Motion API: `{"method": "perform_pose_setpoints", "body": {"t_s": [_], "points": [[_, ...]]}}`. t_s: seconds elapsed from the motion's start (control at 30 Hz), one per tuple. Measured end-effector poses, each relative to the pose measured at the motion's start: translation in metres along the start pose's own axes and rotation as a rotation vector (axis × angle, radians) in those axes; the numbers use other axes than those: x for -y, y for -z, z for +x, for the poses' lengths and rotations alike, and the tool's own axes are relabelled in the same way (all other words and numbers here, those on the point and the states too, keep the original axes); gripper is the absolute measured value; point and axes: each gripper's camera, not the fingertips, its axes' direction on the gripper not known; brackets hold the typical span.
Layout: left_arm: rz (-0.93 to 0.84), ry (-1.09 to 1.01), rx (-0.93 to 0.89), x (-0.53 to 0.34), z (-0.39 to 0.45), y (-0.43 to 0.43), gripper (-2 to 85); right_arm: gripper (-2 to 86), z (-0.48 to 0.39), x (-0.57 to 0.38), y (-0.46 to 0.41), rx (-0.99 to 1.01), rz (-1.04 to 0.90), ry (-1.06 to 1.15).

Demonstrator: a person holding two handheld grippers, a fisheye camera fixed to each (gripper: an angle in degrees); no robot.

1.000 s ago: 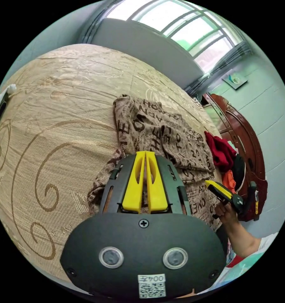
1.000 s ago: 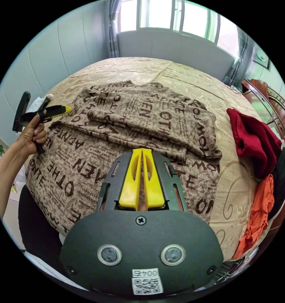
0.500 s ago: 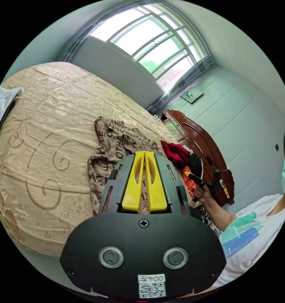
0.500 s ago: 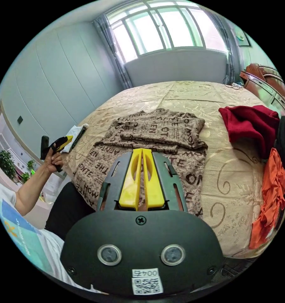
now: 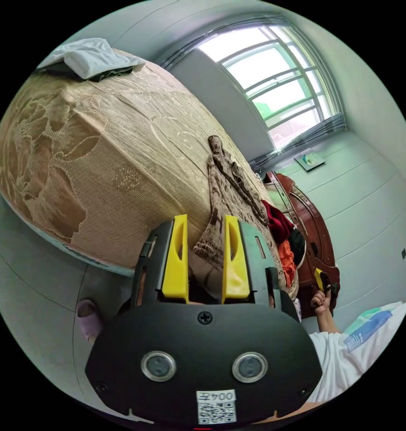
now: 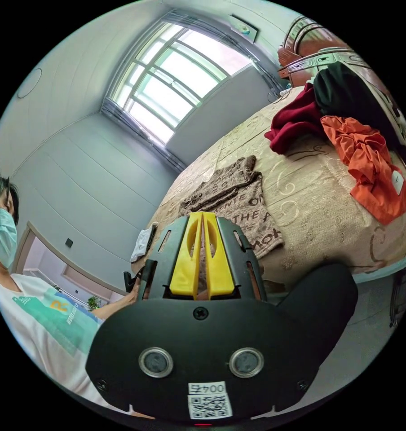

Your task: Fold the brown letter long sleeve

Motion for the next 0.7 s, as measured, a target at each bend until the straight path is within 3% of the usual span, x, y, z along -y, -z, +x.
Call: {"method": "perform_pose_setpoints", "body": {"t_s": [0.2,0.43,0.7], "points": [[-0.034,-0.04,-0.051,-0.015,0.008,-0.003,11.1,1.3,0.014,0.018,0.016,-0.063,0.04,-0.014],[-0.053,-0.029,-0.097,-0.028,0.019,-0.011,9.7,8.5,0.113,0.044,-0.018,-0.179,-0.076,-0.174],[-0.102,-0.023,-0.125,-0.018,0.028,-0.013,3.6,10.2,0.15,0.069,-0.087,-0.282,-0.244,-0.136]]}}
